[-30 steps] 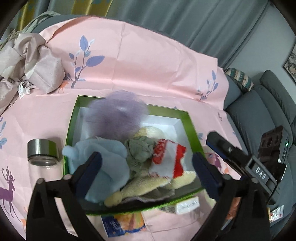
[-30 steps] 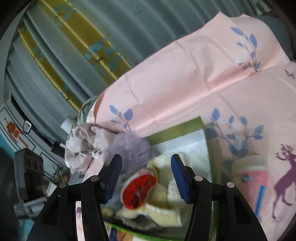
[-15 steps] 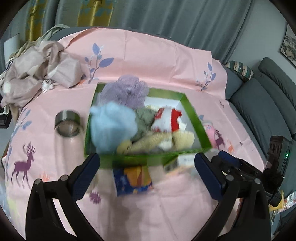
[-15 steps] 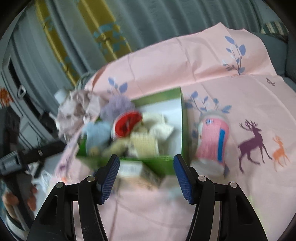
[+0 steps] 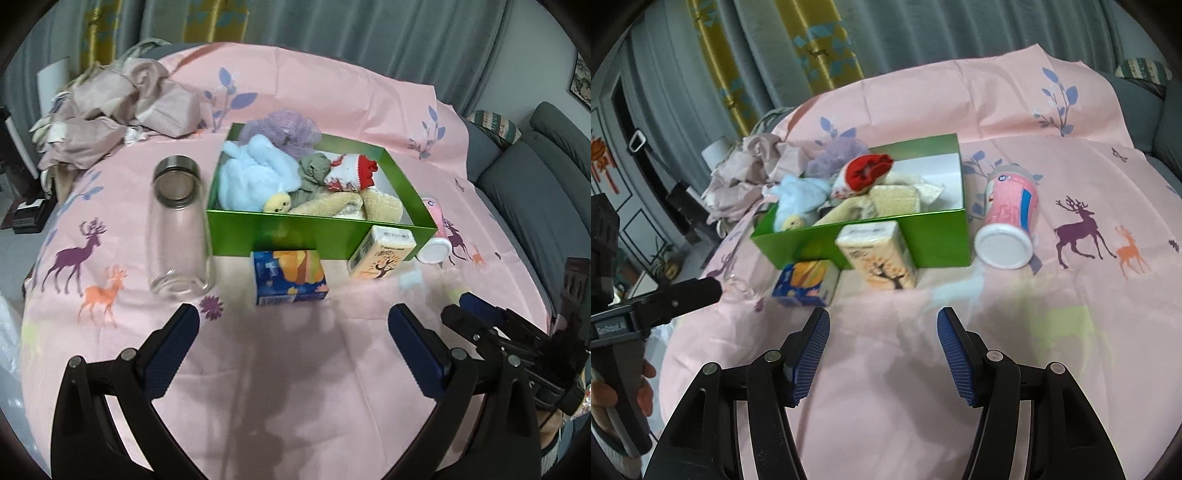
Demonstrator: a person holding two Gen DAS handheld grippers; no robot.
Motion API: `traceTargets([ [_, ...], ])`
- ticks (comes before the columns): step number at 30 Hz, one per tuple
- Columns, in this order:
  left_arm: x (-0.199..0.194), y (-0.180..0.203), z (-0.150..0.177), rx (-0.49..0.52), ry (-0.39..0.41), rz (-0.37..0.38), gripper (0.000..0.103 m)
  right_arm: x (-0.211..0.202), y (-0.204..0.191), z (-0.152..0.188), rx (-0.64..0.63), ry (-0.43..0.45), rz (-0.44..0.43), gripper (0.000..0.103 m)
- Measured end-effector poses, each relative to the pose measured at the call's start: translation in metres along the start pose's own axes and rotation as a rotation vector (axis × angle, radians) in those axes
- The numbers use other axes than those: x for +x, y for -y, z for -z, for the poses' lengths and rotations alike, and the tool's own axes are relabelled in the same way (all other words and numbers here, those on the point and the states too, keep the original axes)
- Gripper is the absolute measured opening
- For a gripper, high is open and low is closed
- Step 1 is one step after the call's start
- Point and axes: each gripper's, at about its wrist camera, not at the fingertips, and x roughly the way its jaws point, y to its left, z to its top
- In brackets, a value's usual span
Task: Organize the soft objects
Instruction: 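Withdraw the right tool back from the green box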
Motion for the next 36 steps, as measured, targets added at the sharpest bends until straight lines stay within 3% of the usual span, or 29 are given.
traceTargets([
  [5, -0.021, 0.004, 0.009, 0.004, 0.04, -0.025, 0.102, -0.018, -0.016, 0.007, -0.047, 0.04, -0.028, 0.061],
  [10, -0.035, 0.007, 0.018, -0.012, 0.046, 0.002, 0.102, -0.035, -0.029, 0.014, -0.09, 0.084, -0.04, 0.061],
  [24, -0.049, -0.002, 0.038, -0.047, 0.041, 0.002, 0.102, -0.04, -0.045, 0.032, -0.119, 0.06, -0.042, 0.061],
  [36, -0.04, -0.005, 0.041, -0.045, 0.027, 0.046, 0.102, -0.036, -0.053, 0.034, -0.127, 0.042, -0.03, 0.061],
])
